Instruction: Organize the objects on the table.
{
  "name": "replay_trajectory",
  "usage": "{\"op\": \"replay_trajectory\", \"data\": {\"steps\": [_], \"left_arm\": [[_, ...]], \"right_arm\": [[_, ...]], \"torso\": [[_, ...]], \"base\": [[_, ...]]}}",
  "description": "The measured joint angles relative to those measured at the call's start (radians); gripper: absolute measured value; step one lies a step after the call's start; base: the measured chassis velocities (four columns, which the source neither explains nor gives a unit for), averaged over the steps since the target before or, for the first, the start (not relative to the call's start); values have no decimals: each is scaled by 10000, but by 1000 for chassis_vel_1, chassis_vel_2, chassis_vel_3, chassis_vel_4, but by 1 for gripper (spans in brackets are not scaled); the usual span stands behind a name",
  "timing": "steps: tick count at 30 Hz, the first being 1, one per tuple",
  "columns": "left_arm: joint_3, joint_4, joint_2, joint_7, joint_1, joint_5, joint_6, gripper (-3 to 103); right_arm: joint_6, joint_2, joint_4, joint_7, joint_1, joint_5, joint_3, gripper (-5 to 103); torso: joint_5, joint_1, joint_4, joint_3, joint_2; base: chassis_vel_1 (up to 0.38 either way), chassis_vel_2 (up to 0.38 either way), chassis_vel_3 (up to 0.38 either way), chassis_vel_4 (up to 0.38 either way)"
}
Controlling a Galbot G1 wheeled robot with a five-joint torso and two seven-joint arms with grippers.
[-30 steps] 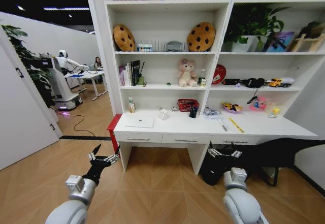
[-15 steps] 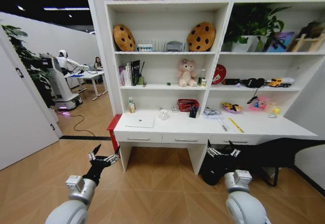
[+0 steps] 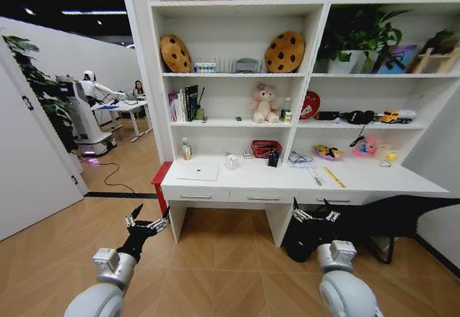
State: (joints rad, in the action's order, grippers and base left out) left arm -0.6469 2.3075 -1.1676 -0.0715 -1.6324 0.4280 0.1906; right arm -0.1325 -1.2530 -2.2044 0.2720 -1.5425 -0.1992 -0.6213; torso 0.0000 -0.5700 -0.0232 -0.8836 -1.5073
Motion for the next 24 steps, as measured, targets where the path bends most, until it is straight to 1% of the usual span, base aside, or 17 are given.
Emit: {"op": "replay_trajectory", "data": {"steps": [24], "left_arm": [[0, 0, 0, 0, 0, 0, 0, 100]], "right_arm": [[-9, 3, 11, 6, 6, 8, 5, 100]], "torso": [[0, 0, 0, 0, 0]], "base": [[0, 0, 0, 0]]}}
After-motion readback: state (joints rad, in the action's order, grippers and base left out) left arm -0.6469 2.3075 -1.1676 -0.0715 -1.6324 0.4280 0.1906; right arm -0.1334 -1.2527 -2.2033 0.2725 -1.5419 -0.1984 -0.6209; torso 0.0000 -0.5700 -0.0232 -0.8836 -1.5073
